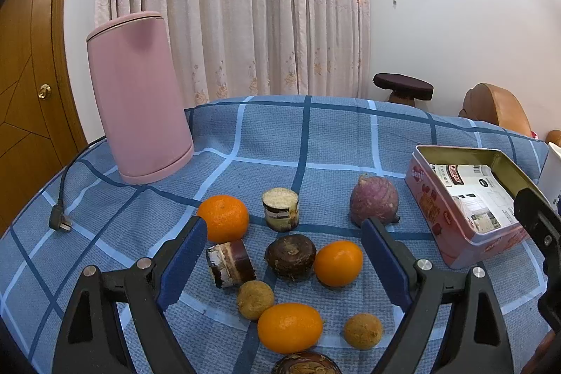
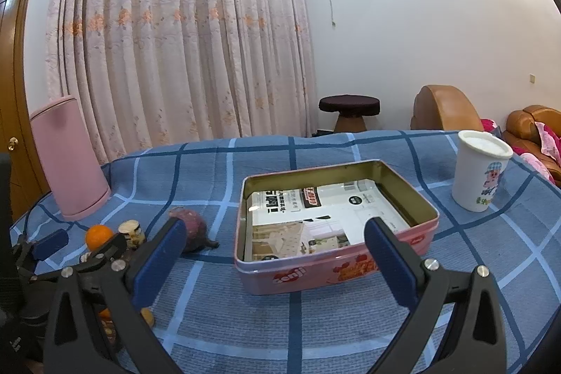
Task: Organize fruits
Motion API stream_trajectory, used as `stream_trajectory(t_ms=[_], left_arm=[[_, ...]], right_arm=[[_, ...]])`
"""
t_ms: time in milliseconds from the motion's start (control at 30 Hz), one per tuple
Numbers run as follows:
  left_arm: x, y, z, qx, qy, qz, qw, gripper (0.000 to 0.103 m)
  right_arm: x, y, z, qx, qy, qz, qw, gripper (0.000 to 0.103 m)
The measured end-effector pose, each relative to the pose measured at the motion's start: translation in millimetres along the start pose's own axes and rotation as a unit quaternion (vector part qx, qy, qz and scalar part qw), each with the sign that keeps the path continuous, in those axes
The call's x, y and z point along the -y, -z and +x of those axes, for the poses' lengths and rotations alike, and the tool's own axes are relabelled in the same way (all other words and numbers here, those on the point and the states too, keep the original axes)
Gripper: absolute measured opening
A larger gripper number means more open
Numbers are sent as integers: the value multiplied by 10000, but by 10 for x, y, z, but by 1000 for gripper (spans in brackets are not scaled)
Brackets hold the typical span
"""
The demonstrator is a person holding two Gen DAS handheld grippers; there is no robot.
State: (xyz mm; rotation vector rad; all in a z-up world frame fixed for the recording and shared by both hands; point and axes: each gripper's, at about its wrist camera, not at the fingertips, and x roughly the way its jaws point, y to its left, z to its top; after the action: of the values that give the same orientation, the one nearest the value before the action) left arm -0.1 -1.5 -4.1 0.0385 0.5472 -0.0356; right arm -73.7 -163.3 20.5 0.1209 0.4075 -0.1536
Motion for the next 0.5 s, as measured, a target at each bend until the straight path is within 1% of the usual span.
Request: stream_trajectory(t_ms=[500], left_arm=[[4,5,3,-11,4,-5,10000,90]], right_arm=[[17,6,7,-20,-12,31,10000,103]])
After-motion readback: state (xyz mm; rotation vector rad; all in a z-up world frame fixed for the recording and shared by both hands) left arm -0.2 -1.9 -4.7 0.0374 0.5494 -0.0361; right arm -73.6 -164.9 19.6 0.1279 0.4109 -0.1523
